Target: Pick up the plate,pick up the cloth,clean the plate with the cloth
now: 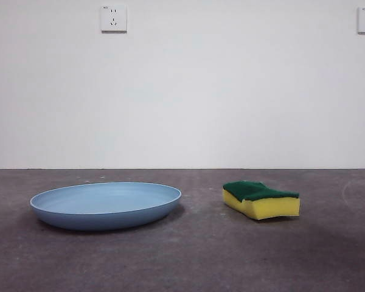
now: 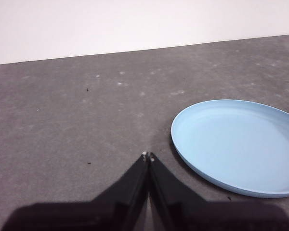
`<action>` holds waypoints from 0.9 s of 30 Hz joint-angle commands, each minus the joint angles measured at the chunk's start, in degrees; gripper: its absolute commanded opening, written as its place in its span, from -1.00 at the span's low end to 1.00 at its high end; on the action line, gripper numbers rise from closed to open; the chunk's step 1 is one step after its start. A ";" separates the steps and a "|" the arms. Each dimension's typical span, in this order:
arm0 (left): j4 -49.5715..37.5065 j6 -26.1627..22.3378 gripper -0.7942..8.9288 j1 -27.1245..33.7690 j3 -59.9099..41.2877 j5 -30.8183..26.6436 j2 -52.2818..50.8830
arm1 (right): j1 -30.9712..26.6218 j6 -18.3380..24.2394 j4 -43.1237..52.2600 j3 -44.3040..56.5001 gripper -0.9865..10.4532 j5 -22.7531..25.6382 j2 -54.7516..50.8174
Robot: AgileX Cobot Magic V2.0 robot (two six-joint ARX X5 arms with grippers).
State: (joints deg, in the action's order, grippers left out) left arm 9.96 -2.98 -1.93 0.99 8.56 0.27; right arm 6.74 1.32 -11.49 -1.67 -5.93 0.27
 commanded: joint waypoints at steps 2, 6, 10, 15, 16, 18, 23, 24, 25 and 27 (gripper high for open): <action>-0.07 0.17 -0.84 0.15 -0.79 0.15 -0.07 | 0.07 -1.09 -0.07 0.81 -0.83 -0.04 -0.22; -0.07 0.17 -0.84 0.15 -0.79 0.13 -0.07 | 0.07 -1.44 -0.04 0.76 -0.83 0.13 -0.22; -0.04 0.20 -0.84 0.15 -0.79 0.13 -0.07 | 0.09 -1.44 -0.04 0.76 -0.83 0.26 -0.22; -0.04 0.17 -0.84 0.15 -0.79 0.13 -0.07 | 0.07 -1.44 -0.04 0.76 -0.83 0.26 -0.22; -0.07 0.17 -0.84 0.15 -0.79 0.13 -0.07 | 0.09 -1.44 -0.04 0.74 -0.83 0.26 -0.22; -0.04 0.17 -0.84 0.15 -0.79 0.13 -0.07 | 0.07 -1.44 -0.04 0.76 -0.83 0.26 -0.22; -0.04 0.20 -0.84 0.15 -0.79 0.13 -0.07 | 0.07 -1.44 -0.07 0.76 -0.83 0.26 -0.22; -0.07 0.20 -0.84 0.15 -0.79 0.13 -0.07 | 0.07 -1.44 -0.04 0.74 -0.83 0.26 -0.22; -0.04 0.17 -0.84 0.15 -0.79 0.13 -0.07 | 0.07 -1.44 -0.07 0.76 -0.83 0.26 -0.22; -0.04 0.17 -0.84 0.15 -0.79 0.13 -0.07 | 0.07 -1.44 -0.04 0.74 -0.83 0.26 -0.22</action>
State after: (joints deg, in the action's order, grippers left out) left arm 9.98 -2.98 -1.93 0.99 8.56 0.27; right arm 6.74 0.60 -11.53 -1.67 -5.85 0.23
